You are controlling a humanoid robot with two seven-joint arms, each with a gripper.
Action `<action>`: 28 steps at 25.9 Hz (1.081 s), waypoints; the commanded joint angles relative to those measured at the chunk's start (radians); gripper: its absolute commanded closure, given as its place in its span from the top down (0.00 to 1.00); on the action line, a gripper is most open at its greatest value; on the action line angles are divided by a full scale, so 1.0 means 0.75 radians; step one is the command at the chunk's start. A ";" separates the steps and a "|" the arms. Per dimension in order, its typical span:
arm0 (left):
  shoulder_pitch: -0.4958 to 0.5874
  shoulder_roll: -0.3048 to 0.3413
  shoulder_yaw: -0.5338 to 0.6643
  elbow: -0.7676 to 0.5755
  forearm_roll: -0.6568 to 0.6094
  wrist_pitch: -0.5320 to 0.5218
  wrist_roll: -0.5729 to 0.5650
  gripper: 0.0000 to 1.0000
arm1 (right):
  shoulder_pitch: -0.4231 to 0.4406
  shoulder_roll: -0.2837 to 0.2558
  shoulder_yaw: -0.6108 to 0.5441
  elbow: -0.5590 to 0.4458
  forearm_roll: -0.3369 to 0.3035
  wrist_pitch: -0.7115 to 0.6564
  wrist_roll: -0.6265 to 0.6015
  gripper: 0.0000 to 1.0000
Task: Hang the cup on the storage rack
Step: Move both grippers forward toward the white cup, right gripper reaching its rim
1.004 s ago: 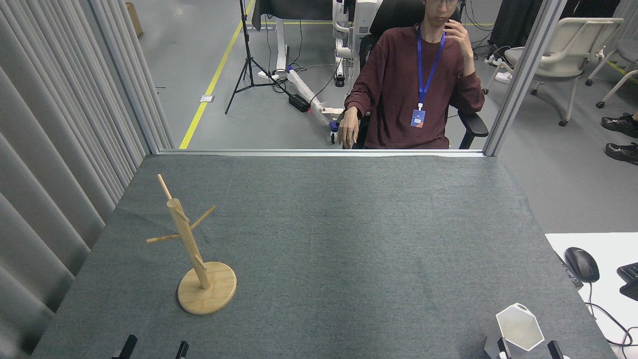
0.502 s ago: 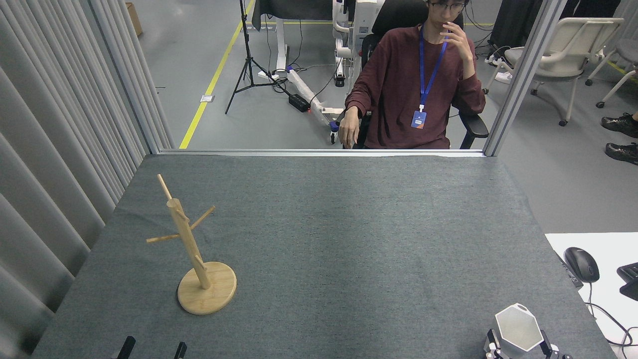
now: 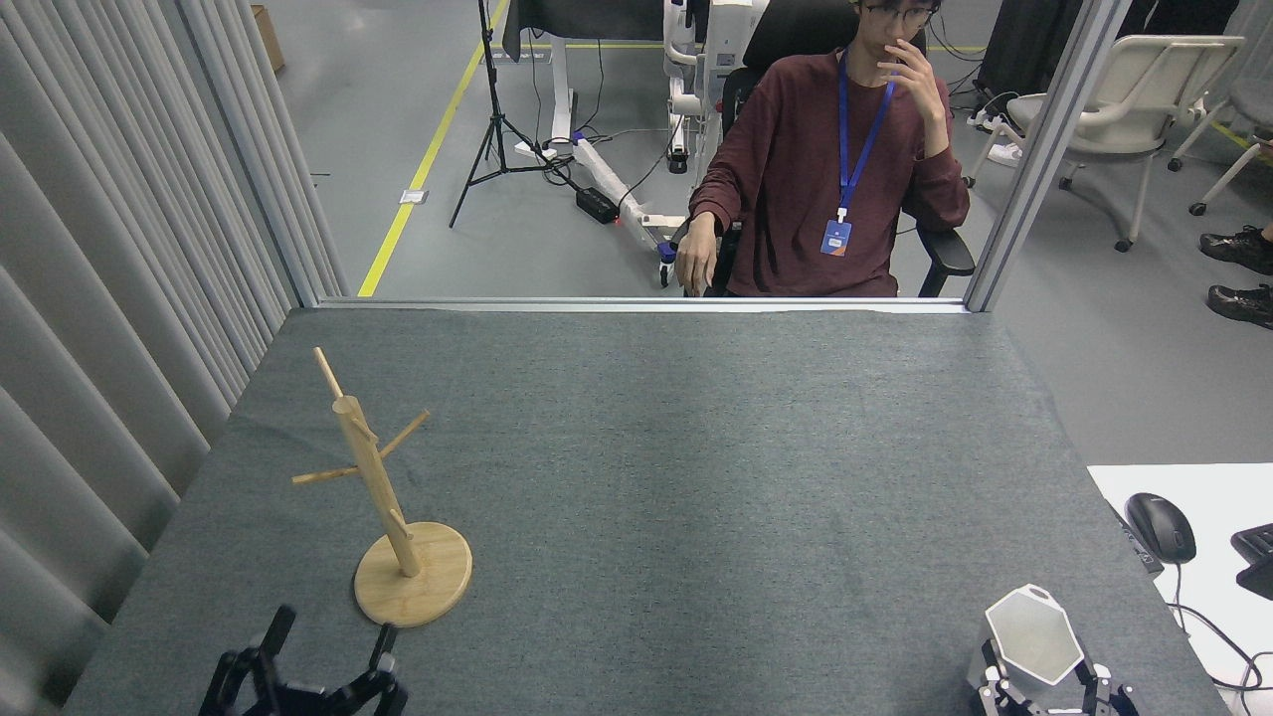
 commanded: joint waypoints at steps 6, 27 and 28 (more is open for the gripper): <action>-0.512 0.005 -0.518 0.353 -0.150 -0.220 -0.002 1.00 | -0.100 -0.032 0.039 -0.186 -0.001 -0.073 0.002 0.66; -0.533 -0.185 -0.743 0.437 -0.365 -0.161 -0.004 1.00 | -0.165 0.406 0.338 -0.301 0.137 -0.081 0.010 0.66; -0.533 -0.185 -0.741 0.437 -0.367 -0.157 -0.004 1.00 | -0.145 0.408 0.338 -0.307 0.137 -0.085 0.010 0.66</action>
